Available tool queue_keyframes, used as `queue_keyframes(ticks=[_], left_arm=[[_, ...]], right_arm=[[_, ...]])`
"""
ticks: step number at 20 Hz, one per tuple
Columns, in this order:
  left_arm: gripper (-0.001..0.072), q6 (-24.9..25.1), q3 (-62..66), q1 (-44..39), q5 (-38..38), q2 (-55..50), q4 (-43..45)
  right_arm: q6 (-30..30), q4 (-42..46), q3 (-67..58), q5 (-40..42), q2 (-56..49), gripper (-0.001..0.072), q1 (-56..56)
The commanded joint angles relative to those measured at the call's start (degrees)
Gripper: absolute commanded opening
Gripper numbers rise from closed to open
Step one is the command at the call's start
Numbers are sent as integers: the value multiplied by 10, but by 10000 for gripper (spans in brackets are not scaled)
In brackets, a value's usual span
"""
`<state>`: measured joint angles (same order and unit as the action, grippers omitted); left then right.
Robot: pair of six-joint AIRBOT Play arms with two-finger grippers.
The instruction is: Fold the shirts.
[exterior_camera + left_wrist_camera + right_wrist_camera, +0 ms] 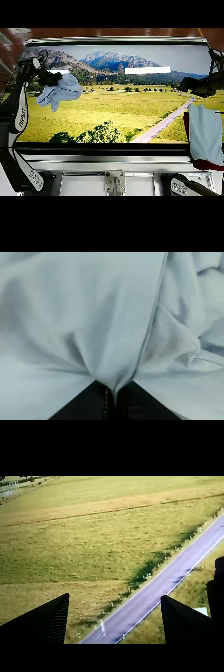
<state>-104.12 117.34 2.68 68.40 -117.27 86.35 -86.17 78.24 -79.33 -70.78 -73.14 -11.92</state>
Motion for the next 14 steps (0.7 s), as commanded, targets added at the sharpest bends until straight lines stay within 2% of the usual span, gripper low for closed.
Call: queue_keyframes(ticks=[1,4,6,10,12,14], left_arm=[[36,-2,2,-17,-37,85,7],[36,58,1,-58,-53,243,6],[37,76,1,-100,-56,358,6],[36,71,1,-220,-135,532,-17],[36,57,1,-294,-174,568,-30],[36,57,-1,-364,-178,570,-30]], right_arm=[[6,-7,-1,-18,0,674,0],[60,-6,-1,-37,12,674,0],[92,-6,-1,-53,52,674,0],[98,-8,-16,-39,189,674,0],[97,-14,-31,-33,256,674,0],[85,-12,-40,-35,313,674,0]])
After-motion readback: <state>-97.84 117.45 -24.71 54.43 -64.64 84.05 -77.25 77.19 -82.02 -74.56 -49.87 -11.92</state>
